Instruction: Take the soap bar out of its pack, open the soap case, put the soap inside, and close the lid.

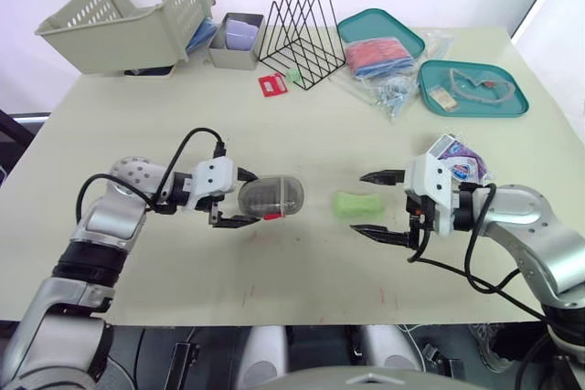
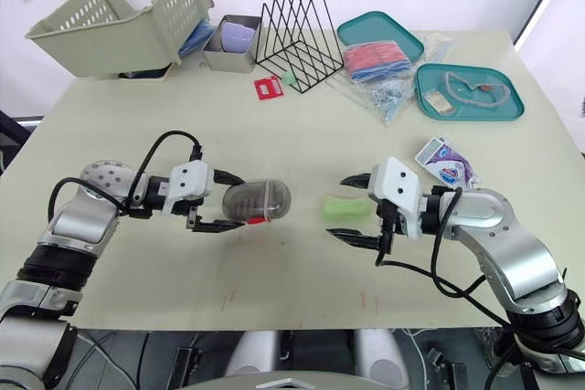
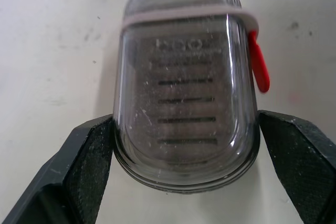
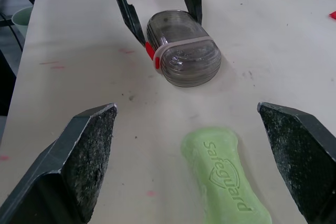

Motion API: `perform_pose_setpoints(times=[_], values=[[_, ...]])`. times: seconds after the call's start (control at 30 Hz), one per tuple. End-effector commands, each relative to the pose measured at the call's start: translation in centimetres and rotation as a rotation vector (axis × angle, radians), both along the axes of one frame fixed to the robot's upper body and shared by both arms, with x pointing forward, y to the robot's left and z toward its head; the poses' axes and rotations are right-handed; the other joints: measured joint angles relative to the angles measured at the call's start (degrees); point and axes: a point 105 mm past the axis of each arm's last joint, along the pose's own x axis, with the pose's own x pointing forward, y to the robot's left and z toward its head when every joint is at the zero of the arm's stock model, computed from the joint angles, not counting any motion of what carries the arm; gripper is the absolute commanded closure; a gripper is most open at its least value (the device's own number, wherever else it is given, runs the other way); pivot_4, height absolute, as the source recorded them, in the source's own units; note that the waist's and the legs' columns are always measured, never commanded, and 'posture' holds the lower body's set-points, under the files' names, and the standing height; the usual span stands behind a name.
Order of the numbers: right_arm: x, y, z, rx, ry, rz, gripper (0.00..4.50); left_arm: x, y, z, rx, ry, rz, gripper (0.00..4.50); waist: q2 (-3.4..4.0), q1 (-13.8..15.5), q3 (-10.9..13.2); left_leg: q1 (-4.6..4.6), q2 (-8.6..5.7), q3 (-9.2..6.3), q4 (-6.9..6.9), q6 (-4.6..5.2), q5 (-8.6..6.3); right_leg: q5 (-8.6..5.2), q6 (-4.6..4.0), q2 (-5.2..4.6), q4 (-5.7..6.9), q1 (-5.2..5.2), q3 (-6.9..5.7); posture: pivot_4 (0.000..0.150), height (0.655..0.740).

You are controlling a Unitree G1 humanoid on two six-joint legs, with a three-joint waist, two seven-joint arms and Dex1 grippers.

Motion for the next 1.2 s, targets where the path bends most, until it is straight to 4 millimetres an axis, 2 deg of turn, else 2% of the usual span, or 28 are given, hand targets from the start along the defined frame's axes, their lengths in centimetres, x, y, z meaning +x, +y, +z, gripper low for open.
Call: perform_pose_setpoints(times=[0.03, 0.13, 0.27, 0.4, 0.53, 0.7, 0.9, 1.03, 1.2], values=[[-0.5, 0.3, 0.8, 0.012, -0.043, 0.012, 0.02, 0.7, -0.3, 0.6, 0.009, -0.040, -0.024, 0.00, 0.00, 0.0, 0.0, 0.00, 0.00, 0.00, 0.00, 0.00, 0.00, 0.00, 0.00, 0.00, 0.00, 0.00, 0.00, 0.150, 0.7400], [-0.5, 0.2, 0.7, 0.011, -0.036, 0.002, 0.02, 1.0, -0.7, 1.0, -0.021, -0.043, -0.027, 0.00, 0.00, 0.0, 0.0, -0.02, 0.00, -0.01, 0.00, 0.00, 0.00, 0.00, 0.00, 0.00, 0.00, 0.00, -0.01, 0.150, 0.7400], [-0.4, 0.0, 0.2, -0.004, -0.020, -0.010, 0.00, 0.9, -0.6, 0.9, -0.015, -0.034, -0.029, 1.04, 0.00, 0.0, 0.0, -0.04, 0.00, -0.02, 0.00, 0.00, 0.00, 0.00, -0.01, 0.00, 0.00, -0.01, -0.01, 0.150, 0.7400], [-0.5, -0.2, -0.2, -0.015, -0.005, -0.018, 0.00, 0.5, -0.2, 1.1, -0.004, -0.028, -0.035, 1.04, 0.00, -0.1, 0.0, -0.04, 0.00, -0.04, 0.00, 0.00, 0.00, 0.00, 0.00, 0.01, 0.00, -0.01, -0.01, 0.150, 0.7400], [0.1, -0.5, -0.4, -0.005, 0.043, -0.066, 0.00, -0.1, -0.1, 2.6, -0.035, -0.054, -0.038, 1.04, -0.01, -0.2, 0.0, -0.04, 0.00, -0.04, 0.00, 0.00, 0.00, 0.00, 0.00, 0.01, 0.00, -0.01, -0.02, 0.150, 0.7400], [2.0, -0.2, 0.7, 0.201, 0.359, -0.210, 0.00, -1.8, -0.6, 4.6, -0.096, -0.120, -0.061, 1.04, -0.02, -0.3, 0.0, -0.02, 0.05, -0.04, 0.00, 0.00, 0.00, 0.11, -0.18, 0.01, 0.04, -0.01, -0.01, 0.150, 0.7400], [0.5, 1.4, 1.4, 0.416, 0.741, -0.114, 0.00, -4.2, -1.8, 5.5, -0.174, -0.187, -0.092, 1.04, -0.08, -0.1, 0.0, -0.09, 0.01, -0.14, -0.07, 0.00, 0.00, 0.13, -0.24, -0.02, -0.02, 0.00, -0.07, 0.150, 0.7400], [0.4, 2.2, 0.7, 0.403, 0.823, -0.122, 0.00, -5.5, -2.7, 5.4, -0.217, -0.195, -0.101, 1.04, -0.06, -0.1, 0.0, -0.21, 0.02, -0.18, -0.08, 0.01, -0.01, 0.14, -0.25, -0.05, -0.06, -0.06, -0.08, 0.150, 0.7400], [1.0, 2.9, 0.5, 0.427, 0.886, -0.126, 0.00, -6.0, -3.1, 5.2, -0.220, -0.193, -0.096, 1.04, -0.06, -0.4, 0.0, -0.15, 0.02, -0.21, -0.03, 0.02, 0.01, 0.07, -0.11, -0.02, -0.03, -0.03, -0.15, 0.150, 0.7400]])
